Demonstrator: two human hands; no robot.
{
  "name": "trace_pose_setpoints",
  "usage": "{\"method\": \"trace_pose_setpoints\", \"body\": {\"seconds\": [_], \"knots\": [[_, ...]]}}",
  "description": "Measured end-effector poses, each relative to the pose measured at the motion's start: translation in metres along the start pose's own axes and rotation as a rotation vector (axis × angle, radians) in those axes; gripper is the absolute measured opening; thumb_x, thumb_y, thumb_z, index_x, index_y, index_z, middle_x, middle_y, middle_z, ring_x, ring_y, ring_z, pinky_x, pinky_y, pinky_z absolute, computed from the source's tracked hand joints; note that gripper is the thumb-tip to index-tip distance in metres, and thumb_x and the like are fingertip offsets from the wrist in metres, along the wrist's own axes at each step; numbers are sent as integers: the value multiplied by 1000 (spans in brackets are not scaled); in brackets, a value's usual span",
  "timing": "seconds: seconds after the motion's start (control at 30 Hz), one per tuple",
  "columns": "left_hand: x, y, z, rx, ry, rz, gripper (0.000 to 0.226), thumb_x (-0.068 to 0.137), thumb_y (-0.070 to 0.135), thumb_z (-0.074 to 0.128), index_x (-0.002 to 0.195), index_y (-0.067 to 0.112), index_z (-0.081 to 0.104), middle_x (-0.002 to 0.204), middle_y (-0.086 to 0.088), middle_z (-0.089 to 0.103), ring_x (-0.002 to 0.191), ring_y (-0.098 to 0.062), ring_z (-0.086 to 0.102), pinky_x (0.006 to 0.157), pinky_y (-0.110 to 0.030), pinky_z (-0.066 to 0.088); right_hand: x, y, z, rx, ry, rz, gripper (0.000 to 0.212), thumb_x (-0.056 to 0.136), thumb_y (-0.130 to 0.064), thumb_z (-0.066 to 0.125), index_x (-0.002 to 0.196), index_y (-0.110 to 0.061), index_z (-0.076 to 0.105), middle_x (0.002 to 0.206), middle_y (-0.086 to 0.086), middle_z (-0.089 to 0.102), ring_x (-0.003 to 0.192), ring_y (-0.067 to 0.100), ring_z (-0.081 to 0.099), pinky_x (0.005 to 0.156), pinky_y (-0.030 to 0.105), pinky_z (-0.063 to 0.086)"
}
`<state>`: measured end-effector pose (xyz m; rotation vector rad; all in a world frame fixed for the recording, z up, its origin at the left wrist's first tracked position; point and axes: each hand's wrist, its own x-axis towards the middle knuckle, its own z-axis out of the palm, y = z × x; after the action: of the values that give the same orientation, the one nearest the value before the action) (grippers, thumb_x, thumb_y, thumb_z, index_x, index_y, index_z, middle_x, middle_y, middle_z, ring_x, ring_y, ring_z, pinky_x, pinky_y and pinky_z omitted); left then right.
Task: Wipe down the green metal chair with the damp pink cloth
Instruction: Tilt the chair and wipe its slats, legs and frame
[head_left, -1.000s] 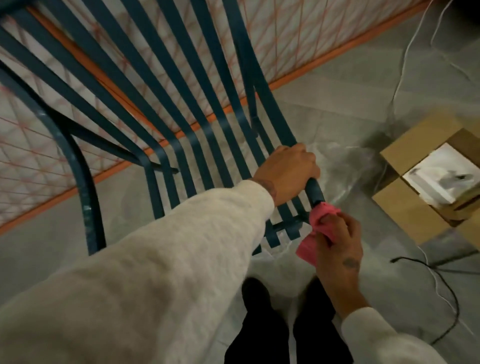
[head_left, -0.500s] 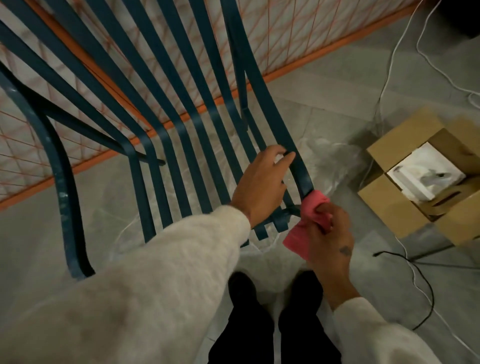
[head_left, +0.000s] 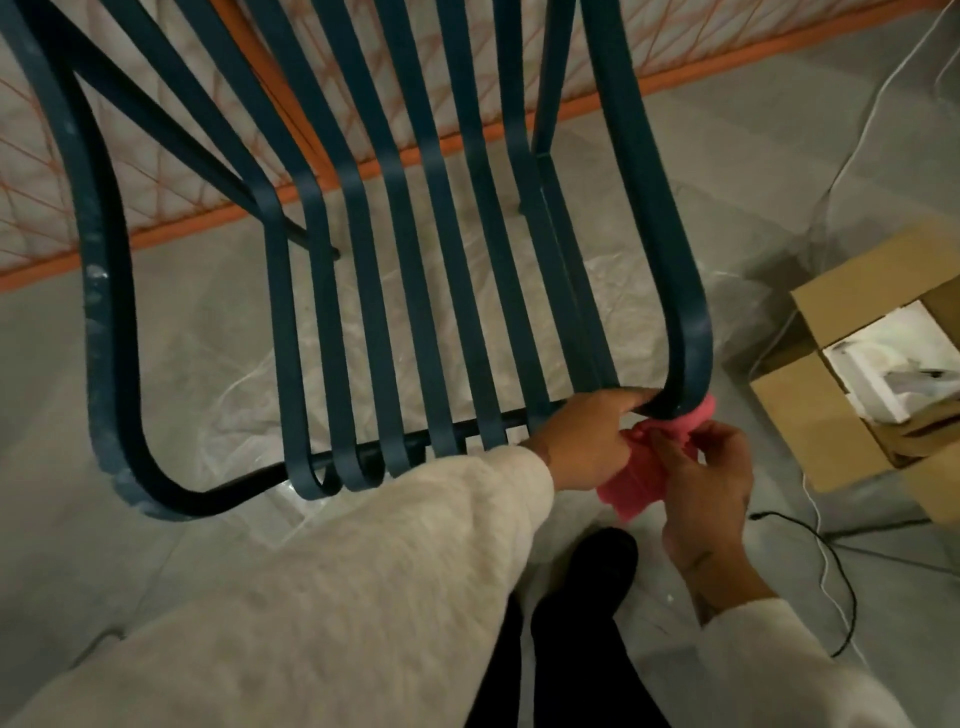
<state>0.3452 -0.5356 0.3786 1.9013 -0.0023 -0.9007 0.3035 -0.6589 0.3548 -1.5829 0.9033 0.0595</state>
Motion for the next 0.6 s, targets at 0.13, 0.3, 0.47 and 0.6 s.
{"method": "trace_pose_setpoints", "body": {"seconds": [0.13, 0.3, 0.47, 0.6], "knots": [[8, -19, 1, -17, 29, 2, 58, 92, -2, 47, 142, 28, 46, 146, -2, 49, 130, -23, 49, 111, -35, 39, 23, 18, 14, -94, -14, 10, 22, 89, -7, 65, 103, -19, 54, 90, -8, 64, 78, 2, 65, 72, 21, 53], [13, -35, 5, -91, 26, -55, 63, 90, -6, 47, 146, 23, 41, 148, -5, 46, 135, -22, 44, 109, -27, 35, 21, 18, 4, -129, -55, -10, 22, 88, -11, 67, 97, -28, 57, 97, -6, 67, 88, 9, 67, 79, 27, 54], [14, -30, 9, -159, 6, -59, 61, 91, 1, 52, 145, 28, 43, 146, -1, 48, 133, -21, 46, 111, -38, 39, 3, 2, -13, -77, -97, -97, 25, 86, -10, 69, 100, -28, 58, 99, -9, 65, 88, 3, 66, 79, 24, 53], [14, -27, 5, -158, 0, -69, 66, 89, -6, 47, 142, 33, 45, 148, 4, 46, 137, -18, 42, 111, -32, 38, 10, 0, -2, -169, -121, -77, 27, 86, -8, 69, 93, -31, 55, 93, -8, 63, 80, -2, 65, 83, 27, 55]]}}
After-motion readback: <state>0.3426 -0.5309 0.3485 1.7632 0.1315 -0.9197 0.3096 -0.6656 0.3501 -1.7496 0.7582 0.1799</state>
